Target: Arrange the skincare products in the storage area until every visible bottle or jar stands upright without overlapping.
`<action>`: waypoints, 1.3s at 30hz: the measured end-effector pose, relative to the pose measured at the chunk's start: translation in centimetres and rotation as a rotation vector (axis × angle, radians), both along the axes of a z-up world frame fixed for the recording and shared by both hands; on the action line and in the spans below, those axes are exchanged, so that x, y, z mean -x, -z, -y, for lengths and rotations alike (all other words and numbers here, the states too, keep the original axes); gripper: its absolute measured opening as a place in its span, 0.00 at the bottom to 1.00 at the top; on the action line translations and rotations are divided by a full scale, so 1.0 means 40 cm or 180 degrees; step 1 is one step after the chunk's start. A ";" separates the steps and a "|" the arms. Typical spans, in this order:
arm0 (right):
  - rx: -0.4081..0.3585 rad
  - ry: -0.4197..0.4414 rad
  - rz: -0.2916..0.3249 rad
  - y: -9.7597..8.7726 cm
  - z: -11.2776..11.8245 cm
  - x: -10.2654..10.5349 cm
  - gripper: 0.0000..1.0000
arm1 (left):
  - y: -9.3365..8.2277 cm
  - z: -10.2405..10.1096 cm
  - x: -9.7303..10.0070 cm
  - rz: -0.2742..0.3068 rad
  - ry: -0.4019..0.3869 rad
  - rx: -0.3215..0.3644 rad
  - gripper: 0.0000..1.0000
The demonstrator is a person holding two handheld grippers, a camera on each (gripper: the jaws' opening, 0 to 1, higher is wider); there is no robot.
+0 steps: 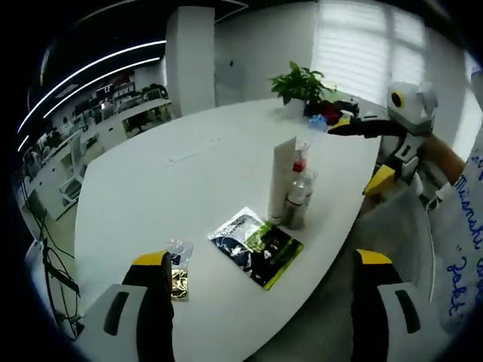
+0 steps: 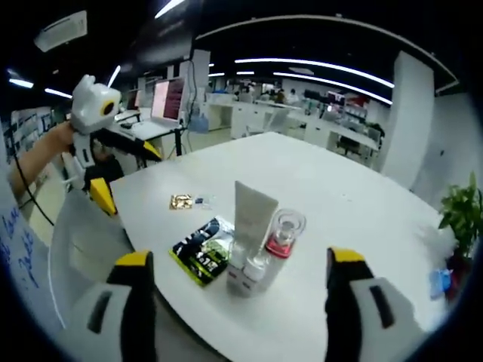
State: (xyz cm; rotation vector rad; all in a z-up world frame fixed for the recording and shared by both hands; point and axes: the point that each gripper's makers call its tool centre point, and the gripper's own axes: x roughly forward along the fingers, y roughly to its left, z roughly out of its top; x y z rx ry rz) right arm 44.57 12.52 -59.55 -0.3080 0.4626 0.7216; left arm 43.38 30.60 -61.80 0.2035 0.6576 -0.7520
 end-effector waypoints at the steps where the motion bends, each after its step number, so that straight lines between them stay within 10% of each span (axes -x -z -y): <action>1: 0.0004 -0.0002 -0.0004 0.001 -0.002 0.001 0.96 | 0.002 -0.003 -0.003 -0.0010 -0.0006 0.0007 0.97; 39: 0.0197 0.0352 -0.0005 0.010 0.000 -0.029 1.00 | 0.218 -0.199 -0.179 -0.0511 -0.0245 -0.0339 0.94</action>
